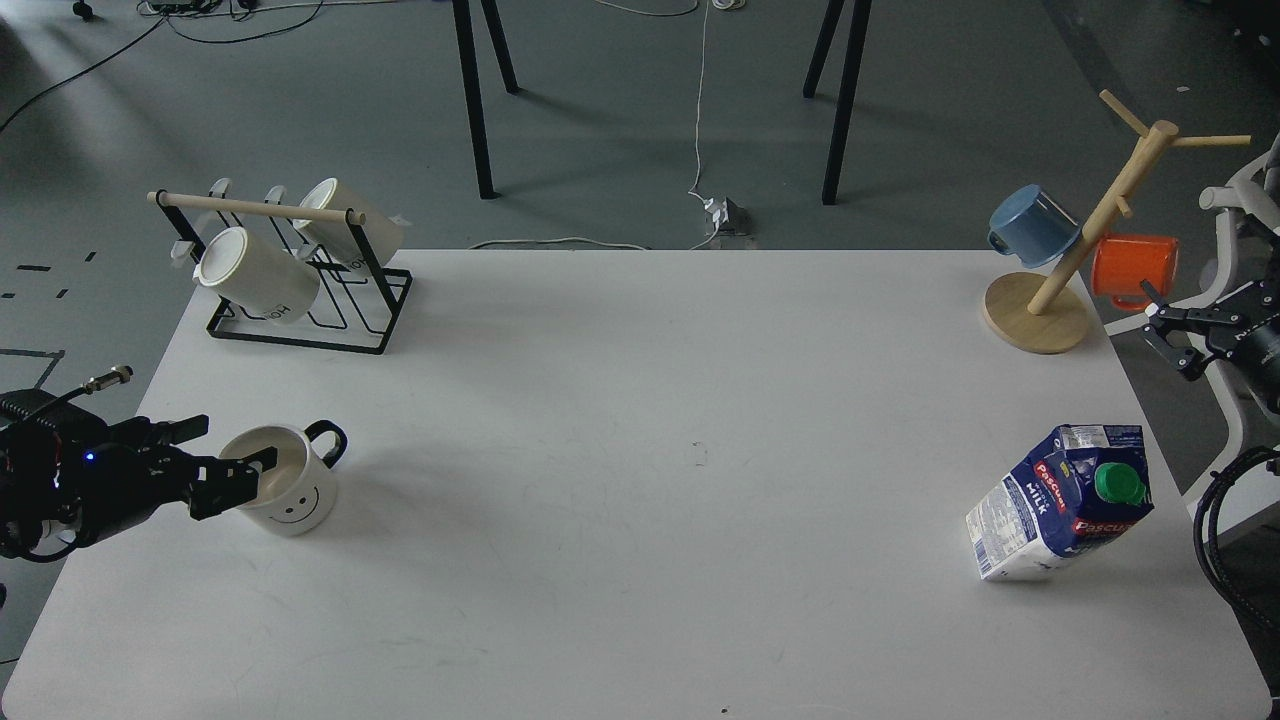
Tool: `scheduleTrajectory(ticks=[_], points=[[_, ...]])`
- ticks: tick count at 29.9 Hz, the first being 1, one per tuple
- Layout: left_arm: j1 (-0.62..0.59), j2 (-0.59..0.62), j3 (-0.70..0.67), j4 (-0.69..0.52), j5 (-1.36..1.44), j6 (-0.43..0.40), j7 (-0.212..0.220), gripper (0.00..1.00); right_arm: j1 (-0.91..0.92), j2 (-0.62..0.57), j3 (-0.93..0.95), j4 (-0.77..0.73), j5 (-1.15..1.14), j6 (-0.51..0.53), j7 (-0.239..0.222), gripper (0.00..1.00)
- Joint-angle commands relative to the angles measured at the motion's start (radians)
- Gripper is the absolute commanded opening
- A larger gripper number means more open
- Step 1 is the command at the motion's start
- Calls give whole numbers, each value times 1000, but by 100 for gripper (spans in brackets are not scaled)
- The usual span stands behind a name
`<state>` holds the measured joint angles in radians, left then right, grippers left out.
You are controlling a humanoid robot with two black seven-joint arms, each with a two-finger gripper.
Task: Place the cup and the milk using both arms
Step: 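Reach the left gripper toward the white smiley mug, then close the left gripper on the white smiley mug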
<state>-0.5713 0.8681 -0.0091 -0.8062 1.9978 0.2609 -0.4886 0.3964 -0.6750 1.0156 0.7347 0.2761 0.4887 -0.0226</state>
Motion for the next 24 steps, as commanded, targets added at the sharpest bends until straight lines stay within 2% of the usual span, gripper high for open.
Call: scheduleTrajectory(ticks=[1,6,11,14,16,19,21,24], points=[[7,-12,0,4,3,0,0,97,-2,-2,0,0,0,0,1,99],[7,-14,0,7,3,3,0,94,-7,-2,0,0,0,0,10,99],[5,-12,0,7,3,4,0,83,-21,-3,0,0,0,0,27,99],[5,-12,1,7,3,6,0,68,-28,-3,1,-1,0,0,27,99],[5,-14,1,12,4,6,0,52,-30,-5,3,-3,0,0,27,99],[5,-26,3,21,6,9,0,49,-31,-5,8,-3,0,0,27,99],[7,-26,3,22,9,8,0,44,-33,-5,8,-9,0,0,27,99],[7,-29,3,22,9,9,0,21,-33,-6,9,-14,0,0,27,99]])
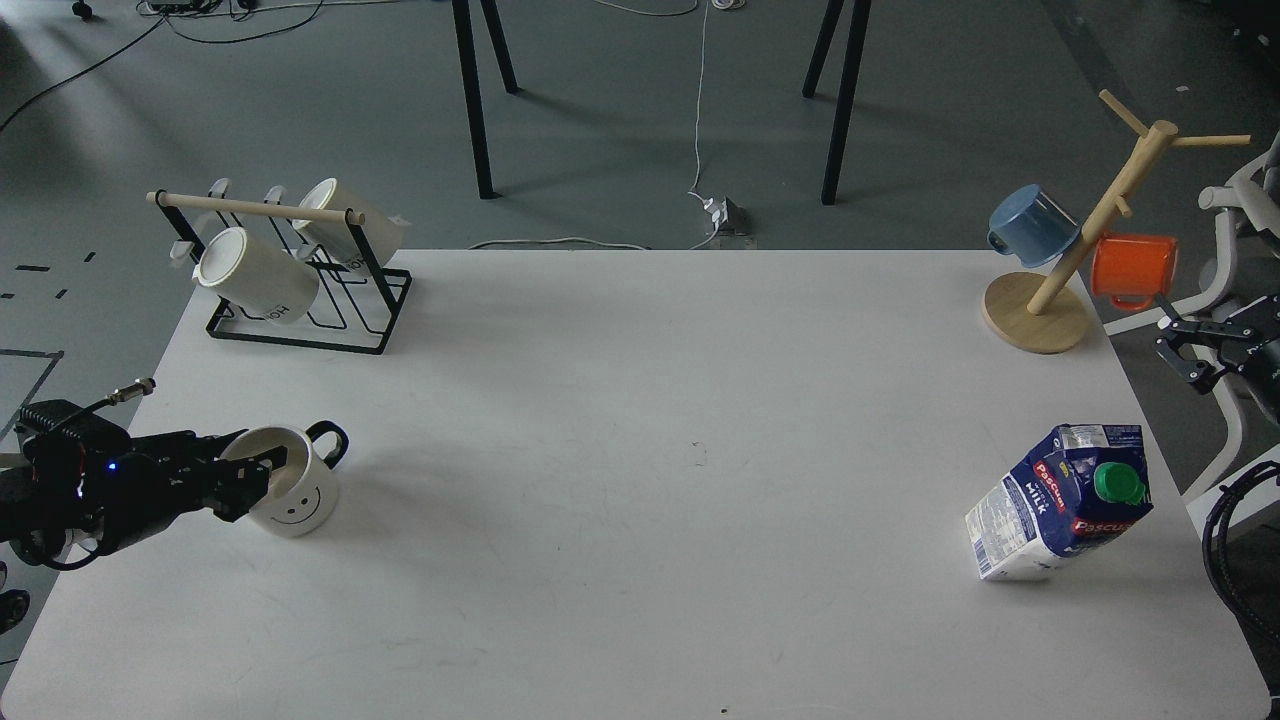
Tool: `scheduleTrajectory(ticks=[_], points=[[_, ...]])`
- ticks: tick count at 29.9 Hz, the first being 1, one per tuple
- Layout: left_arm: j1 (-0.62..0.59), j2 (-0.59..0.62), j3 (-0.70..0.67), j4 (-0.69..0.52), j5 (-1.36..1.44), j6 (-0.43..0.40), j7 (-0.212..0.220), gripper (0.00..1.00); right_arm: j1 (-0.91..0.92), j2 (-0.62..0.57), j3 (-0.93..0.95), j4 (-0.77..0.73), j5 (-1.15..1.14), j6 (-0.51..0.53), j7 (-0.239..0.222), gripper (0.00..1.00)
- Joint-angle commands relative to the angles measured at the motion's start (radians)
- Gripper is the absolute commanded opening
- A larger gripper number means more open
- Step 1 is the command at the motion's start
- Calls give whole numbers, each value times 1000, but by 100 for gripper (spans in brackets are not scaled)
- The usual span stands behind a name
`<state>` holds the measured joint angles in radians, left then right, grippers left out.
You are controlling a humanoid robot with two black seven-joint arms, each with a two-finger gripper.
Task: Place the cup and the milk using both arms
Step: 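Close the left gripper on the white smiley mug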
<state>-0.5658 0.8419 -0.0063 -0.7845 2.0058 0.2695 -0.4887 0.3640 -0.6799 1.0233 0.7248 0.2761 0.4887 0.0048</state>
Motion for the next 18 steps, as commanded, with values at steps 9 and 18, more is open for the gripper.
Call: scheduleTrajectory(ticks=[9,18], points=[[1,-9,3,13,2,1,0,7,0,-1,1,-15,0,0,17,99],[6,-7,3,14,2,2,0,3,1,-24,17,-16,0,0,17,99]])
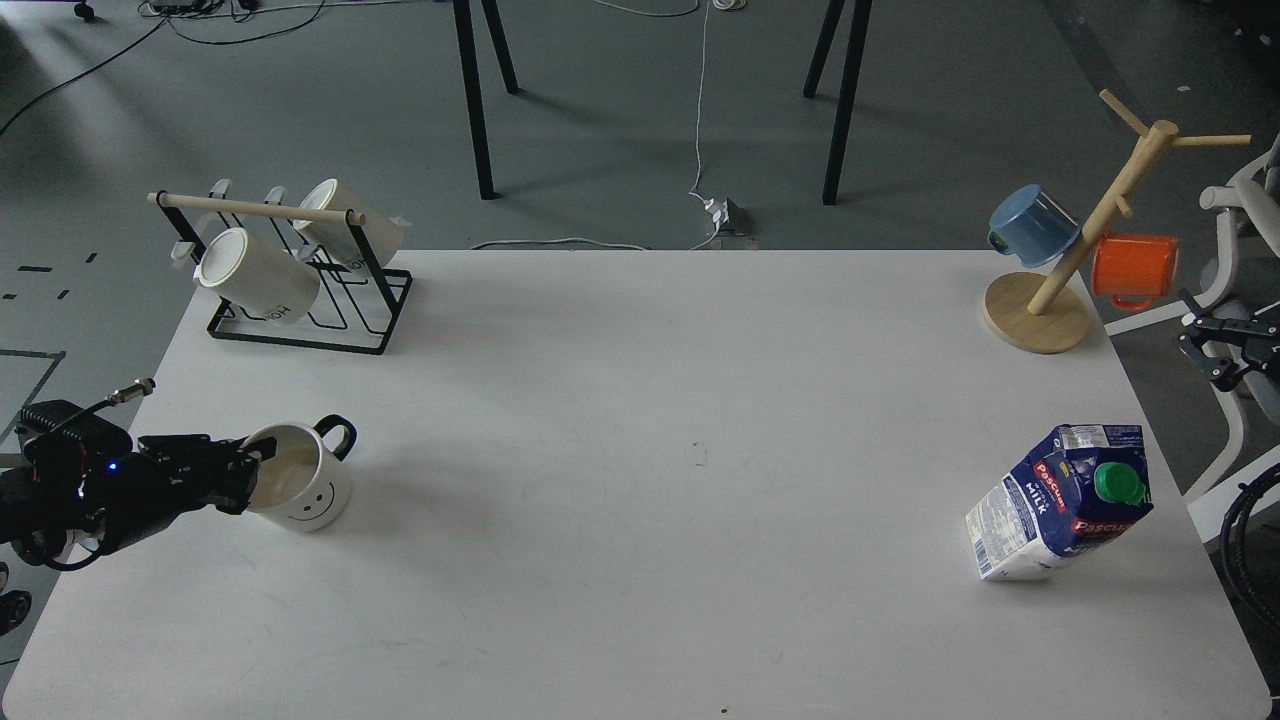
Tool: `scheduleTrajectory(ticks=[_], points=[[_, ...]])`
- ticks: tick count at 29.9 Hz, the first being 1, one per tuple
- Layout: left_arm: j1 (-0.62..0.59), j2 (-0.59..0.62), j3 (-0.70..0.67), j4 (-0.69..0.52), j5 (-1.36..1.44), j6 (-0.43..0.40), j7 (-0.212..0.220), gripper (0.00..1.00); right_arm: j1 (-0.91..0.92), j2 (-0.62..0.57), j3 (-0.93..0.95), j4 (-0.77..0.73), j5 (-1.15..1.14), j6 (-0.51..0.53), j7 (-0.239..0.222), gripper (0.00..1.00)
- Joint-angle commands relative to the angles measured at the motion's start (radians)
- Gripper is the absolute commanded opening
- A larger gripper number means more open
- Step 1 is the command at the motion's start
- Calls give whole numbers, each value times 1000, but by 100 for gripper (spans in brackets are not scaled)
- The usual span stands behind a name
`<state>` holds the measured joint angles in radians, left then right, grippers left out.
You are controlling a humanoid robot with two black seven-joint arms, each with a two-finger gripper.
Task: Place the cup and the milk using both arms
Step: 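Close the left gripper on the white smiley mug, then slide the mug with the left gripper toward the table center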
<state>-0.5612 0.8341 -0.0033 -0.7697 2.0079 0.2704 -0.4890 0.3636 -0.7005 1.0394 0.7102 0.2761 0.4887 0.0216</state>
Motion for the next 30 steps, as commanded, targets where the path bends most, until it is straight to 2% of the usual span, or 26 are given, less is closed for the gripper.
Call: scheduleTrajectory(ticks=[1,16,20,27,30], points=[[1,0,0,0,0,1,0,3,0,-4,1,-1,0,0,0,99],[-51,43,-3,-17,5,-5,0,2,-2,1,2,-3,2,0,4,99],[-117,42,-3,-95,5,-19,0,3,-2,4,1,-5,0,0,4,99],[-252,11,-9,-267,5,-197,0,3,-2,6,-4,-37,0,0,4,99],[-276,-114,-14,-293,2,-284,0,3,0,7,-7,-40,0,0,4,99]])
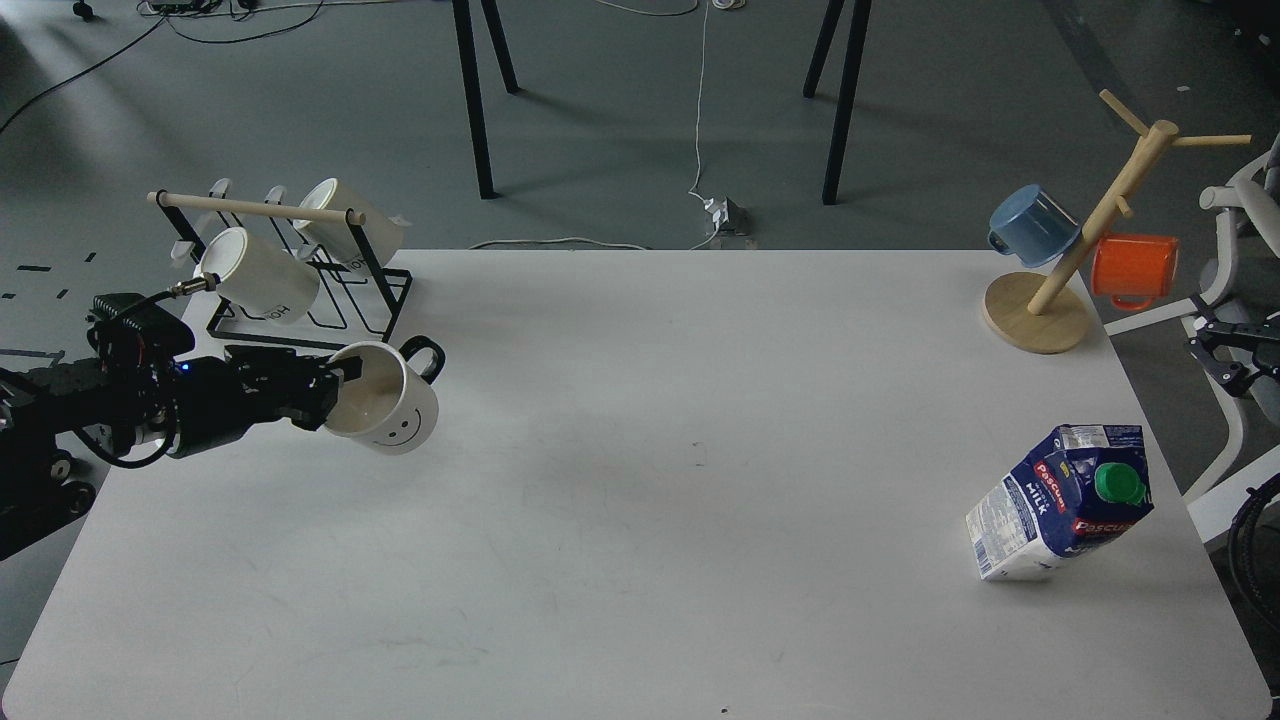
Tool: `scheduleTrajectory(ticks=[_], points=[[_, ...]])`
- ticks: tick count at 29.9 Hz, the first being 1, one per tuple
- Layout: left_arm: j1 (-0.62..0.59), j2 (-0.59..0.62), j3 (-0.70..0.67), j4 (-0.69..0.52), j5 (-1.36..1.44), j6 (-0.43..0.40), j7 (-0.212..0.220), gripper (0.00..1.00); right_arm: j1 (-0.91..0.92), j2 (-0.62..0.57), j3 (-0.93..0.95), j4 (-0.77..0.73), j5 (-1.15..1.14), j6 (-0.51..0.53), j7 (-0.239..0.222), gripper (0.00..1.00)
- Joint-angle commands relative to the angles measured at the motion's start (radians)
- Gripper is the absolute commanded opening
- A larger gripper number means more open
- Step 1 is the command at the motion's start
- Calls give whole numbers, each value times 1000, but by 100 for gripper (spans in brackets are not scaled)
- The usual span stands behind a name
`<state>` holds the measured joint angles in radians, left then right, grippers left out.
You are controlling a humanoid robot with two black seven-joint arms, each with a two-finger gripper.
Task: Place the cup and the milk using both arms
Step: 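Slide the mug with the left gripper toward the table center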
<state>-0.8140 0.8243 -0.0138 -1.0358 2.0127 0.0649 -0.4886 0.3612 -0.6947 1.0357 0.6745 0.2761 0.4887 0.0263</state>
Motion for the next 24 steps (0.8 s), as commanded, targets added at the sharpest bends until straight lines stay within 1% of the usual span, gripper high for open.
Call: scheduleTrajectory(ticks=[1,4,9,15,19,24], points=[[-22,-156,-3,-27,-3,-106,0,3,2,3,-3,-4,0,0,0,99],[-14,-255,-2,-27,-3,-145,0,3,2,4,-5,-6,0,0,0,99],[16,-318,5,-13,-2,-162,0,3,2,3,-5,-12,0,0,0,99],[32,-346,6,-3,0,-166,0,3,-4,3,-9,-29,0,0,0,99],[75,-393,9,48,3,-162,0,3,-11,4,-8,-29,0,0,0,99],[75,-398,8,79,9,-157,0,4,-13,3,-6,-29,0,0,0,99]])
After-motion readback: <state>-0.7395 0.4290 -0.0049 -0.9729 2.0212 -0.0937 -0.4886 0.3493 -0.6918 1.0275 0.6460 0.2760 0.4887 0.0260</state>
